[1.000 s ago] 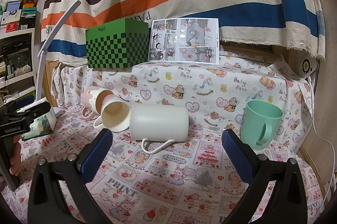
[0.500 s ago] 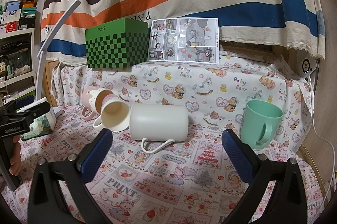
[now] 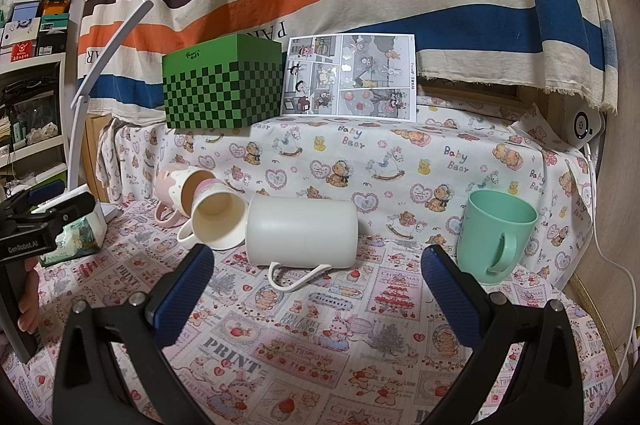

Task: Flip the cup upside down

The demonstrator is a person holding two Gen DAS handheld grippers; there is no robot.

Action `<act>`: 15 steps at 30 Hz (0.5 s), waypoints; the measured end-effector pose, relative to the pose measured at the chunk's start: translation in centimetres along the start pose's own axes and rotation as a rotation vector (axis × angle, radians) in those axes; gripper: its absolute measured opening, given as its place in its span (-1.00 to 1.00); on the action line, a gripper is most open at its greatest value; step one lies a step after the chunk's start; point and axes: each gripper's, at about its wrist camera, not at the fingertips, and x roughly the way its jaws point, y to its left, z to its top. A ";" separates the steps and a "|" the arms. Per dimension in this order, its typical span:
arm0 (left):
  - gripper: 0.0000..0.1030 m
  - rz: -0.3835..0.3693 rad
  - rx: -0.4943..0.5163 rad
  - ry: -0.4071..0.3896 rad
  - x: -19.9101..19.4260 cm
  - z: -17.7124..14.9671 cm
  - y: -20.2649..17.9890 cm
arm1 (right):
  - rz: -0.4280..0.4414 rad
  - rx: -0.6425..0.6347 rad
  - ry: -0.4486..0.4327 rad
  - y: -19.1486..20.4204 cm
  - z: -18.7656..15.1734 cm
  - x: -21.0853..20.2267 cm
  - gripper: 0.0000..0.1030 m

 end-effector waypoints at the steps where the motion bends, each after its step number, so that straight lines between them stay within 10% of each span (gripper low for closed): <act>1: 0.99 0.000 0.000 0.000 0.0 0.0 0.0 | 0.000 0.000 0.000 0.0 0.0 -0.1 1.00; 15: 0.99 0.000 0.001 0.000 0.0 0.0 0.0 | 0.000 0.000 0.001 0.0 0.0 0.0 1.00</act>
